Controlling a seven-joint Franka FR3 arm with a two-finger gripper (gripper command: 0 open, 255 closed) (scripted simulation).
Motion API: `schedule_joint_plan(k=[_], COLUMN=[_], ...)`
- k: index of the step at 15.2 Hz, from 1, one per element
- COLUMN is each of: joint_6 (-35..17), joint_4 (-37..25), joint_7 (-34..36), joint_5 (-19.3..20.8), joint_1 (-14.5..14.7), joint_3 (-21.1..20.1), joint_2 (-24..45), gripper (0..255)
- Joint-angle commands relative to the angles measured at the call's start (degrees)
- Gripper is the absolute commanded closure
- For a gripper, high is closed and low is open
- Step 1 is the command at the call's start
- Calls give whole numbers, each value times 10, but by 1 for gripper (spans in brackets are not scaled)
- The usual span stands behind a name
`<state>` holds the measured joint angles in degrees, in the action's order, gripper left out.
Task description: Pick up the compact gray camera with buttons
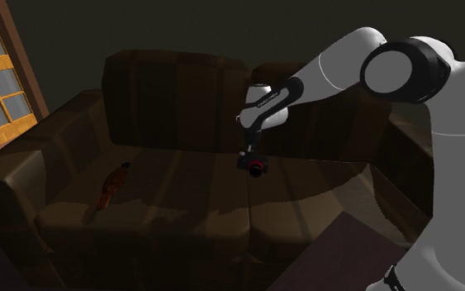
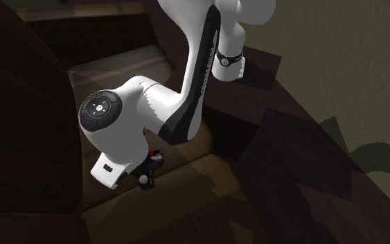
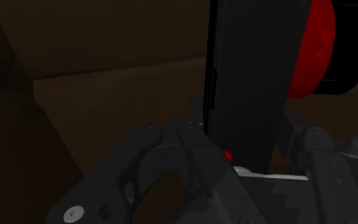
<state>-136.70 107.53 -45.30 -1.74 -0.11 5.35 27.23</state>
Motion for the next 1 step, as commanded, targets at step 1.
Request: schedule_joint_plan(k=[1], joint_6=[3], joint_4=[-2], joint_7=[0], joint_5=[0], joint_1=[0], joint_3=[0], joint_2=[-2], gripper=[255])
